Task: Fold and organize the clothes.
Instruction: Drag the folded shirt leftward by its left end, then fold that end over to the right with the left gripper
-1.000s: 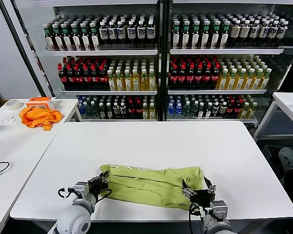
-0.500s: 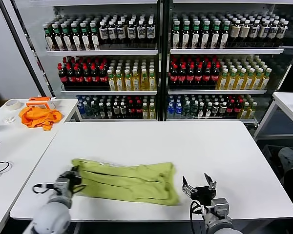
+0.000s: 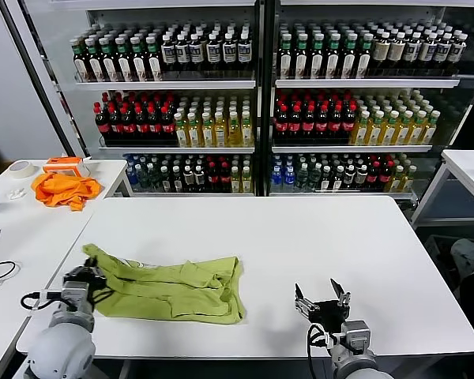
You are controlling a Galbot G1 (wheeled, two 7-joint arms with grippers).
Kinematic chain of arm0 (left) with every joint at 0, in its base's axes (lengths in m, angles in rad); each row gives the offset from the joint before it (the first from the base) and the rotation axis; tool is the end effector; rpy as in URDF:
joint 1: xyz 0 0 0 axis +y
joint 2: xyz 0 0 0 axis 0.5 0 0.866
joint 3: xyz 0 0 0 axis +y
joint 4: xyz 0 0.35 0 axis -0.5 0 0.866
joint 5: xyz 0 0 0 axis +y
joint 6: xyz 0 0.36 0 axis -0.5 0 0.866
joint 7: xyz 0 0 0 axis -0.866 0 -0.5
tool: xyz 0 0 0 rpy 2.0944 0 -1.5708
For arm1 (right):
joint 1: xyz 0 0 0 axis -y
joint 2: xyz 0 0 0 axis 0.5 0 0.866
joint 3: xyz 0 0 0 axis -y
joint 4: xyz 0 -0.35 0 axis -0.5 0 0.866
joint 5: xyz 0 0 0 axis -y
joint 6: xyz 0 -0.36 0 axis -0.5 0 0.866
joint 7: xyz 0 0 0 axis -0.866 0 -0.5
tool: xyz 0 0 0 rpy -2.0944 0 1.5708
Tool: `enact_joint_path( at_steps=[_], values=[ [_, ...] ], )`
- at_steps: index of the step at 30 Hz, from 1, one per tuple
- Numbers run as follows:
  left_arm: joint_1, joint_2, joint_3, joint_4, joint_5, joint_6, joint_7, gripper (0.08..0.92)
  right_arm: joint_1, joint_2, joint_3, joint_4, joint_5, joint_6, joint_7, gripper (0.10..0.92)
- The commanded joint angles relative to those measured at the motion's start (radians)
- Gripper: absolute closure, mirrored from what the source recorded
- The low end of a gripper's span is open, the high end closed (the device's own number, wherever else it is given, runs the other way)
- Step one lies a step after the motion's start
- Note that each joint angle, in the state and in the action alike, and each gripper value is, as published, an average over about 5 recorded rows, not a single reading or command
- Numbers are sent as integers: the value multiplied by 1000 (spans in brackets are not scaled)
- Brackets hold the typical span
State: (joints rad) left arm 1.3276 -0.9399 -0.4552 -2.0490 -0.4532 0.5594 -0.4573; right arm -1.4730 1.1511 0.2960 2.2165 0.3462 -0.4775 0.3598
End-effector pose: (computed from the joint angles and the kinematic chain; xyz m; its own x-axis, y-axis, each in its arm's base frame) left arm 0.2617 0.0911 -0.2437 -0.9087 -0.2178 0.3561 -0.1022 0.9432 0.3161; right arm 0.1939 0.0049 -0.2507 -0.9309 -0.0702 0.3585 -0.0972 0.9936 -0.0577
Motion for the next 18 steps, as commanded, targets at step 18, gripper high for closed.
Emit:
enact_joint_path(
  at_steps=[18],
  values=[
    [-168, -181, 296, -10, -320, 17, 42, 897, 14, 10, 1, -7, -14, -5, -1, 203]
  ],
)
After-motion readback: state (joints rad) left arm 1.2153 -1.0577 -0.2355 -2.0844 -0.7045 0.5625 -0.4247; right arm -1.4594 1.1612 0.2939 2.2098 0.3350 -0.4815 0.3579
